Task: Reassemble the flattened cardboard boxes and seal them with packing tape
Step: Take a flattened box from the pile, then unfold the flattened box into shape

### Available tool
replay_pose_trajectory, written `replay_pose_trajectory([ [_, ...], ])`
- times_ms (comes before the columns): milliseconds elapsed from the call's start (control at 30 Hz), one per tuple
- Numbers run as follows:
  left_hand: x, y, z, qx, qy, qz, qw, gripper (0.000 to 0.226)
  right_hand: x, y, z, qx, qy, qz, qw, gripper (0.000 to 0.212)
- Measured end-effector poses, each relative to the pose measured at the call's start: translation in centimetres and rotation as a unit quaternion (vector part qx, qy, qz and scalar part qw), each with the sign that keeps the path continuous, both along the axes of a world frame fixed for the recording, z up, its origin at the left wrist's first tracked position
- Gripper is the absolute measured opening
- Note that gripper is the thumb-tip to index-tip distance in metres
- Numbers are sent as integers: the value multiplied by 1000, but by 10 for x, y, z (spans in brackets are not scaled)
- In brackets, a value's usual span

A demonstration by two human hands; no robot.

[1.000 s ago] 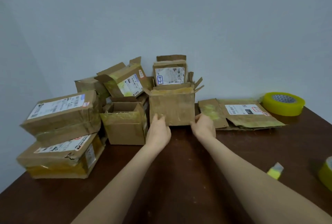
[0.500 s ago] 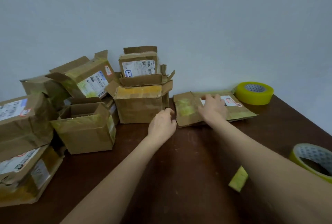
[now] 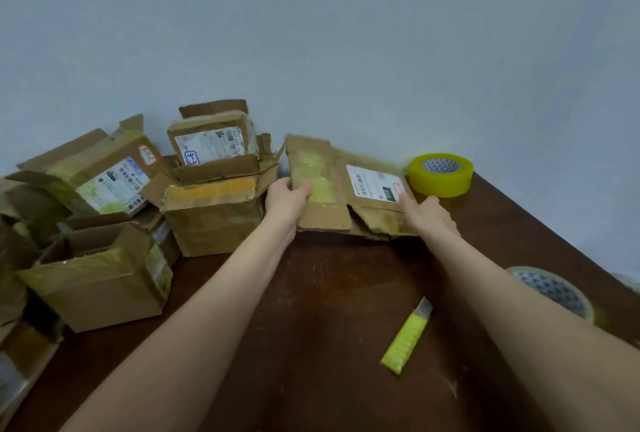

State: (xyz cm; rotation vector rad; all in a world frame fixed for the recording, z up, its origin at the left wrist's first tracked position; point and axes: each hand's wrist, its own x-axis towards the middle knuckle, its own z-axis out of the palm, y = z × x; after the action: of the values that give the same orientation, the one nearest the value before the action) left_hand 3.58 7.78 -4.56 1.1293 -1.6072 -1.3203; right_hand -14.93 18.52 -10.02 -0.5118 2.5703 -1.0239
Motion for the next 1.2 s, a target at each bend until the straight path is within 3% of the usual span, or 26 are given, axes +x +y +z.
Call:
replay_pose_trajectory([
  [100, 31, 22, 29, -103, -12, -14, 994, 43, 11, 12, 16, -128, -48, 10, 991, 84],
  [200, 77, 31, 38, -151, -13, -39, 988, 54, 35, 27, 39, -379, -168, 55, 909, 58],
  [267, 111, 37, 36, -137, 19, -71, 988, 57, 57, 40, 51, -440, -181, 100, 874, 40],
  [333, 145, 39, 30, -132, 23, -85, 987, 66, 86, 52, 58, -450, -169, 141, 866, 40],
  [400, 174, 41, 23, -129, 4, -79, 989, 90, 119, 63, 59, -449, -144, 182, 863, 44],
  [500, 209, 54, 8, -102, -35, -54, 993, 118, 167, 80, 42, -422, -75, 211, 879, 51],
  [633, 230, 85, -29, -81, -43, -126, 988, 118, 216, 92, 3, -362, 39, 292, 884, 89],
  [733, 234, 94, -36, -91, -10, -124, 988, 104, 219, 94, -5, -348, 87, 295, 886, 98],
  [800, 233, 95, -29, -132, 36, -84, 987, 109, 208, 96, 2, -362, 98, 305, 875, 101],
  [900, 233, 91, -19, -208, 100, -69, 971, 109, 189, 93, 23, -381, 87, 341, 855, 100],
  [1033, 226, 85, -17, -236, 75, -58, 967, 93, 178, 81, 29, -344, 111, 382, 850, 98],
  [1200, 215, 79, -21, -177, 87, -42, 979, 84, 176, 80, 28, -332, 120, 398, 847, 58],
])
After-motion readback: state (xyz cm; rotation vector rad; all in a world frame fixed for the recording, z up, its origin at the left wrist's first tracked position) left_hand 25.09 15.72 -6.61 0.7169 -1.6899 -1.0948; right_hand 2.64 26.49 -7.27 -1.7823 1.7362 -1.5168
